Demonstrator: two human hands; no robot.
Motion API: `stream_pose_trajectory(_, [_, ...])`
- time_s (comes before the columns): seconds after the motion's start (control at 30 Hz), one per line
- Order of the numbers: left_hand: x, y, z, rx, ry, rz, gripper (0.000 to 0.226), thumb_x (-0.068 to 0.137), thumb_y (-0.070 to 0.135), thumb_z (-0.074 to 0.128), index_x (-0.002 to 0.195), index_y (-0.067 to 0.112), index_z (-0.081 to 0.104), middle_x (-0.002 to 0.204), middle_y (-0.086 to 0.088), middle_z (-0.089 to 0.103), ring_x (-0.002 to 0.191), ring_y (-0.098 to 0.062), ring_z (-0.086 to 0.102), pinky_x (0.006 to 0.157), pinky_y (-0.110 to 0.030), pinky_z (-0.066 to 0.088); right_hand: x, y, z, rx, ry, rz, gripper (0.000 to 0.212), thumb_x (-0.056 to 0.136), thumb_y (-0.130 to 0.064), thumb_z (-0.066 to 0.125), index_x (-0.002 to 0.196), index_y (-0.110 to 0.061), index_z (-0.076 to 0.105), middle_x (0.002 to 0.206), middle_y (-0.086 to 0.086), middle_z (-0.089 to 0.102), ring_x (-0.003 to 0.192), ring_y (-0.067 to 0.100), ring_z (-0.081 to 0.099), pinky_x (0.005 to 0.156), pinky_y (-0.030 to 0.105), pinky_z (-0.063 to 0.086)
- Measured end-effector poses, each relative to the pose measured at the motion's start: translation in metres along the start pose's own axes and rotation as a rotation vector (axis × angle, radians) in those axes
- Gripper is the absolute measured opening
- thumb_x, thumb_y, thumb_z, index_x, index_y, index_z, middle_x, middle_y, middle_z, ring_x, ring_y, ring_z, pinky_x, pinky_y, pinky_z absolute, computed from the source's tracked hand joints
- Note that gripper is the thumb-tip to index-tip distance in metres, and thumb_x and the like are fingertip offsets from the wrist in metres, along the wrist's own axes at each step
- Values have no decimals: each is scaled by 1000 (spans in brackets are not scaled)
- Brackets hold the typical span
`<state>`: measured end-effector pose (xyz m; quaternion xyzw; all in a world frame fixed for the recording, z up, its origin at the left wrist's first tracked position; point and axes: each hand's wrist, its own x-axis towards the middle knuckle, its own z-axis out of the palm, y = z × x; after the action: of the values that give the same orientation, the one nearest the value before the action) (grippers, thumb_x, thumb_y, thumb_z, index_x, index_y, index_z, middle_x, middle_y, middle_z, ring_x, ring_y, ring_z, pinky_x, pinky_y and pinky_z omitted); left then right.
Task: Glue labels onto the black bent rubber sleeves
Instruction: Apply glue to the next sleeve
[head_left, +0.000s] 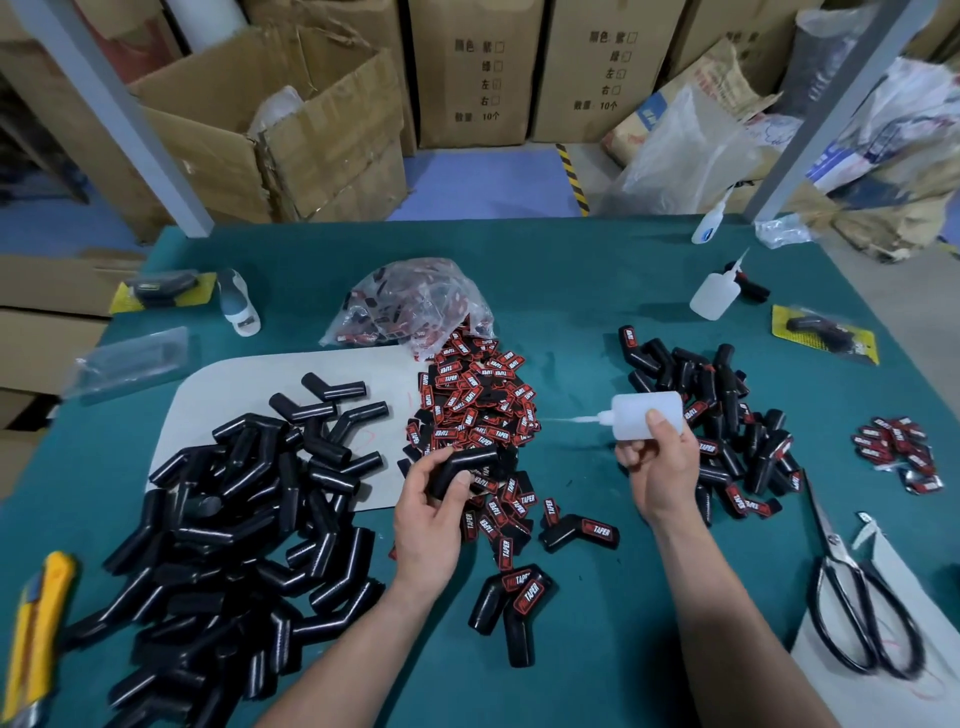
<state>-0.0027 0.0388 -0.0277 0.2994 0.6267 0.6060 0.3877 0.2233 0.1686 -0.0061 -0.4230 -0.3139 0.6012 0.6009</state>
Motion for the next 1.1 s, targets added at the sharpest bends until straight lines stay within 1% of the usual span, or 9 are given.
stream_pose_trajectory(0.13, [1, 1, -1, -19, 49, 17, 42, 99, 14, 67, 112, 54, 64, 101, 7, 75, 90, -15, 73, 83, -19, 56, -18, 26, 20, 114, 7, 183, 29, 79, -33, 67, 86, -9, 53, 55, -1, 39, 42, 12, 32, 42, 23, 30])
stream_pose_trajectory(0.33, [4, 2, -1, -21, 116, -5, 37, 98, 11, 68, 113, 45, 65, 111, 14, 72, 103, -9, 70, 94, -23, 55, -52, 48, 39, 93, -303, 428, 49, 66, -41, 83, 87, 0, 64, 52, 1, 39, 37, 9, 34, 41, 21, 32])
stream_pose_trajectory(0.4, [3, 3, 0, -25, 113, -7, 37, 97, 9, 69, 114, 41, 65, 110, 17, 73, 102, -3, 70, 92, -18, 54, -50, 45, 39, 91, -289, 388, 61, 67, -39, 83, 96, 7, 56, 50, 1, 42, 36, 9, 35, 41, 21, 34])
stream_pose_trajectory(0.47, [2, 3, 0, -36, 99, -10, 36, 96, 4, 69, 115, 34, 65, 105, 19, 74, 95, 2, 71, 83, -13, 54, -43, 39, 38, 131, -205, 318, 56, 71, -33, 77, 101, 8, 53, 52, 2, 46, 37, 8, 36, 40, 21, 36])
stream_pose_trajectory(0.53, [1, 3, 1, -38, 84, -14, 39, 95, 2, 70, 113, 36, 66, 102, 18, 75, 91, 1, 71, 80, -12, 54, -35, 33, 36, 173, -94, 261, 41, 70, -33, 75, 89, 0, 59, 56, 3, 46, 38, 8, 34, 39, 21, 34])
stream_pose_trajectory(0.6, [1, 2, 2, -45, 84, -17, 42, 94, 2, 71, 109, 41, 68, 103, 7, 76, 94, -9, 73, 82, -16, 55, -29, 28, 34, 214, 13, 206, 31, 69, -34, 73, 78, -9, 58, 57, 3, 42, 38, 8, 30, 39, 21, 31])
stream_pose_trajectory(0.73, [2, 1, 1, 15, 47, 17, 38, 93, 2, 72, 113, 34, 68, 116, -10, 70, 108, -31, 68, 99, -37, 55, -28, 28, 33, 179, 111, 113, 29, 77, -33, 65, 85, -8, 53, 59, 4, 43, 38, 10, 28, 39, 21, 30])
stream_pose_trajectory(0.9, [0, 3, -2, 26, -8, -43, 40, 93, 13, 75, 115, 46, 68, 114, 10, 73, 107, -10, 70, 95, -24, 56, -35, 27, 37, 135, 78, 42, 17, 87, -24, 57, 85, -7, 52, 52, -2, 45, 36, 10, 35, 39, 21, 33])
stream_pose_trajectory(1.1, [-2, 6, 0, 69, -9, 1, 38, 91, 10, 77, 113, 39, 70, 118, 12, 72, 116, -10, 66, 107, -38, 51, -40, 27, 41, 78, 68, -57, 17, 80, -34, 64, 69, -21, 63, 49, -2, 45, 34, 10, 34, 39, 18, 33])
